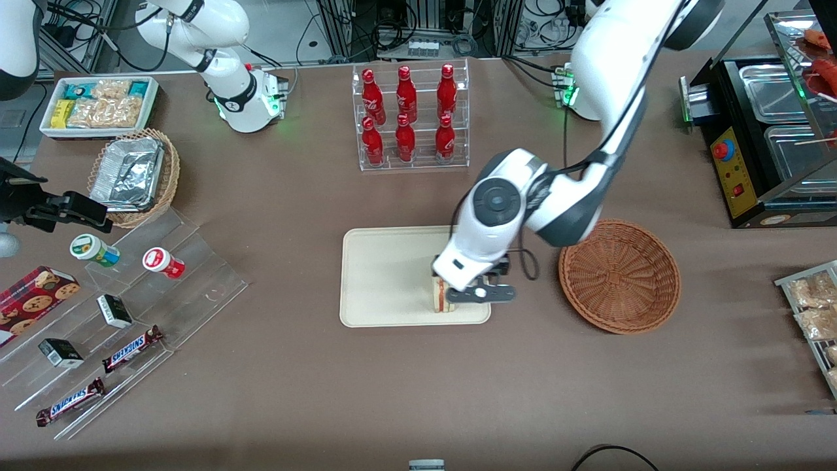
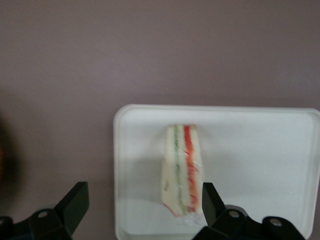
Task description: Place sandwich from basket to tray
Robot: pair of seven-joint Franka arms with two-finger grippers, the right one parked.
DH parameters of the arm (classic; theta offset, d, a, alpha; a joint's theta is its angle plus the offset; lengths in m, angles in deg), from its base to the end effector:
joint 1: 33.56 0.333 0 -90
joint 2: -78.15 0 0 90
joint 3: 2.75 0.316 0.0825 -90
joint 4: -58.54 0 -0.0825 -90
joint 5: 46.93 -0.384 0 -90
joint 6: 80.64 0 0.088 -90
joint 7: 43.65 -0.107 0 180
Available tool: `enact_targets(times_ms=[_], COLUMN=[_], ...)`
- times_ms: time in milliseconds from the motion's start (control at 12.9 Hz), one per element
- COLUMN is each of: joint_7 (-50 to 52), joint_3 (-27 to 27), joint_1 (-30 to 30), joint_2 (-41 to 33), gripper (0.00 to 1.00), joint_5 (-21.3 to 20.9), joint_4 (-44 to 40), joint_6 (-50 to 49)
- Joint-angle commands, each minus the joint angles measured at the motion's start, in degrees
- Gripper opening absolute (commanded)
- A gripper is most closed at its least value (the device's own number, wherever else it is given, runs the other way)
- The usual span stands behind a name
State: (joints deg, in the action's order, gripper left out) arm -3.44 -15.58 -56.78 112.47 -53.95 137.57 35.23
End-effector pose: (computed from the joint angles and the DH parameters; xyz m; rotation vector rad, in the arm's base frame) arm 0.6080 -0.3931 0.3756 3.0931 0.0988 0.0596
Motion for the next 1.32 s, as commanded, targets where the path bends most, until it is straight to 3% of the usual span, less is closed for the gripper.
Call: enact_targets(times_ms=[0,776,1241], joint_7=[-2.67,-24.72,-27.38], joint_3=[1.14,1.14,1.41], joint_1=[3.43,21.19,22.96], joint_2=[-3.46,-13.74,-24.63], gripper=[1.0,1.0,1.0], joint_5=[-0.27,0.52,2.62], joint_4=[0.86,0.95,3.66], joint_6=[-3.8,-21.63,-32.01])
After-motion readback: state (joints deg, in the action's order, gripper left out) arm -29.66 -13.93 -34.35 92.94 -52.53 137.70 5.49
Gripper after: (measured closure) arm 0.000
